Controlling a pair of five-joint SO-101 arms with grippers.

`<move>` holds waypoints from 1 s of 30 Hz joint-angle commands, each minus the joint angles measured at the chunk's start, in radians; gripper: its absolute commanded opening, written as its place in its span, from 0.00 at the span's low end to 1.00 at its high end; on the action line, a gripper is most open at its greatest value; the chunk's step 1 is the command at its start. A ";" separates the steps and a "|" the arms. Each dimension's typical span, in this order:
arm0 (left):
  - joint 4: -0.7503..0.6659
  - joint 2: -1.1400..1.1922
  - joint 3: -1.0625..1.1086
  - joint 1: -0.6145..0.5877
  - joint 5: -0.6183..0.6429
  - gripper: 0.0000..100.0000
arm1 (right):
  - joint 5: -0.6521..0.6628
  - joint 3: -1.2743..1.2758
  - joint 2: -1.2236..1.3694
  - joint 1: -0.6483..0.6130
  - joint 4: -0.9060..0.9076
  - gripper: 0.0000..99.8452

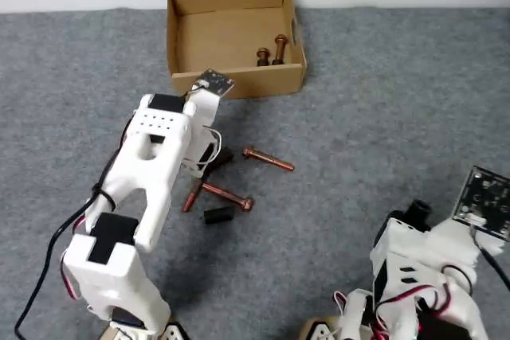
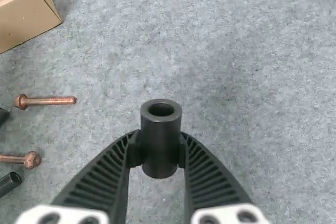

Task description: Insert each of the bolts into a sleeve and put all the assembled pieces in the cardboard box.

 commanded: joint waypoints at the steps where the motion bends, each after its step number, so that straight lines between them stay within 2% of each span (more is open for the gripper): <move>1: 0.009 0.005 -0.061 0.008 -0.014 0.13 | 0.012 -0.006 -0.005 0.010 0.038 0.01; 12: -0.054 0.012 -0.054 0.008 -0.014 0.13 | 0.012 -0.006 -0.002 0.010 0.038 0.01; 23: -0.100 0.209 -0.062 0.008 -0.011 0.13 | 0.012 -0.006 0.001 0.010 0.038 0.01; 26: -0.110 0.216 -0.062 0.009 0.037 0.13 | 0.012 -0.006 0.001 0.010 0.038 0.01; 30: -0.106 0.221 -0.088 0.009 0.060 0.05 | 0.012 -0.006 0.001 0.010 0.036 0.01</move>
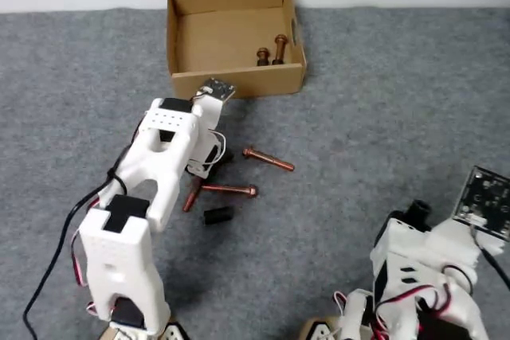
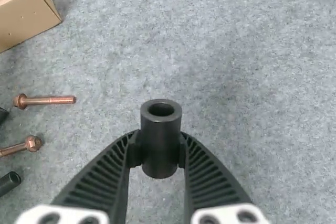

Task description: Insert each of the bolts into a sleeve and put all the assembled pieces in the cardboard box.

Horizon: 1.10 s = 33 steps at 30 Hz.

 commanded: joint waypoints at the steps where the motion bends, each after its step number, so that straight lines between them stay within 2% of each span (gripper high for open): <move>1: -0.012 0.005 -0.030 0.008 0.017 0.02 | 0.012 -0.006 0.001 0.010 0.036 0.01; 3: -0.002 -0.002 -0.028 0.009 0.017 0.01 | 0.012 -0.006 0.001 0.010 0.036 0.01; 7: 0.109 -0.018 -0.068 0.020 0.015 0.00 | 0.012 -0.006 0.001 0.008 0.035 0.01; 11: 0.186 -0.127 -0.087 0.034 0.020 0.00 | 0.012 -0.008 0.002 -0.007 0.035 0.01; 18: 0.307 -0.394 -0.085 0.061 0.025 0.00 | -0.038 -0.008 -0.005 -0.183 0.035 0.01; 24: 0.457 -0.598 -0.084 0.092 0.173 0.00 | -0.081 -0.008 -0.007 -0.289 0.036 0.01; 28: 0.430 -0.767 -0.004 0.091 0.242 0.00 | -0.103 -0.006 -0.007 -0.340 0.031 0.01; 33: 0.262 -1.039 0.209 0.087 0.341 0.00 | -0.097 0.048 -0.007 -0.357 -0.025 0.01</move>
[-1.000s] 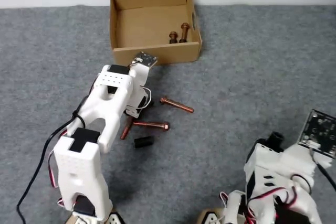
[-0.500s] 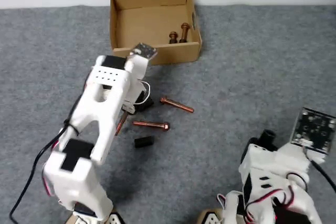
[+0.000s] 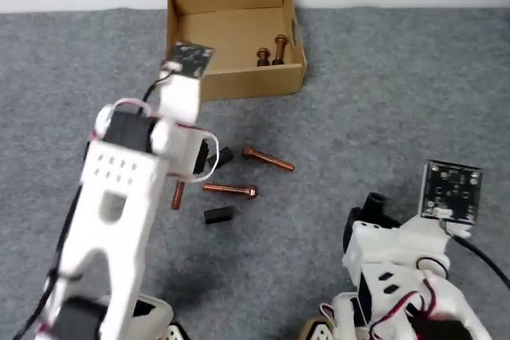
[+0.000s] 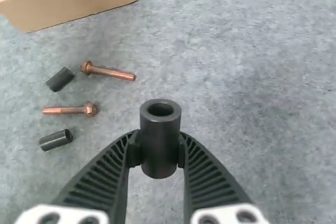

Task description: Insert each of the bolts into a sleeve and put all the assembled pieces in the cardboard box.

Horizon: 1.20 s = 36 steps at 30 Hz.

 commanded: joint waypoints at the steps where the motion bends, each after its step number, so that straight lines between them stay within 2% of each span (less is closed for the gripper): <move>1: -0.141 -0.247 0.151 0.005 0.081 0.00 | -0.009 0.058 -0.002 -0.002 -0.038 0.01; 5: -0.331 -0.516 0.409 0.003 0.166 0.00 | -0.011 0.149 -0.002 -0.007 -0.151 0.01; 9: -0.476 -0.801 0.578 0.003 0.262 0.00 | -0.006 0.210 -0.002 -0.027 -0.260 0.01; 12: -0.588 -0.990 0.684 0.008 0.308 0.00 | -0.012 0.267 -0.002 -0.111 -0.308 0.01; 20: -0.879 -1.407 0.980 0.012 0.311 0.00 | -0.002 0.428 -0.001 -0.400 -0.579 0.01; 24: -0.878 -1.439 0.998 0.011 0.324 0.00 | 0.101 0.508 -0.001 -0.553 -0.673 0.01; 27: -0.881 -1.436 0.946 0.017 0.408 0.00 | 0.163 0.543 0.001 -0.621 -0.750 0.01; 36: -0.789 -1.433 0.872 0.183 0.491 0.00 | 0.311 0.548 0.008 -0.697 -0.786 0.01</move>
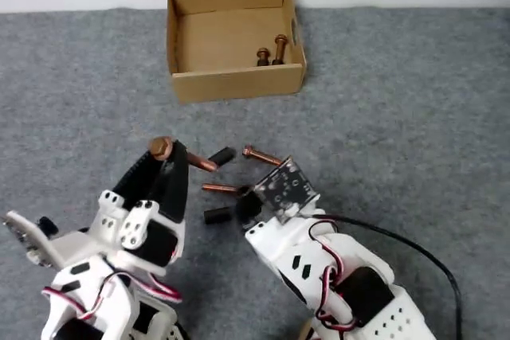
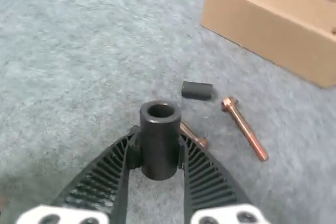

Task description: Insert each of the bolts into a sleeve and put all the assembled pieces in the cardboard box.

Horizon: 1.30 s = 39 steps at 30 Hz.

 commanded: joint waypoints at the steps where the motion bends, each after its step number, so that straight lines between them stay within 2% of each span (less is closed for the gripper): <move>1: 0.041 -0.003 -0.050 0.046 0.018 0.00 | 0.074 -0.008 -0.004 -0.010 -0.025 0.01; 7: 0.110 -0.005 -0.048 0.055 0.018 0.00 | 0.173 -0.014 -0.010 -0.008 -0.114 0.01; 16: 0.106 -0.008 -0.008 0.055 0.020 0.00 | 0.302 -0.015 -0.010 -0.025 -0.196 0.01; 22: 0.052 -0.005 0.019 0.055 0.020 0.00 | 0.305 -0.015 -0.008 -0.088 -0.196 0.01; 31: 0.144 -0.008 0.031 0.052 -0.006 0.00 | 0.304 -0.015 -0.010 -0.015 -0.196 0.01; 39: 0.163 -0.003 0.048 0.057 -0.012 0.00 | 0.304 -0.017 -0.010 -0.015 -0.232 0.01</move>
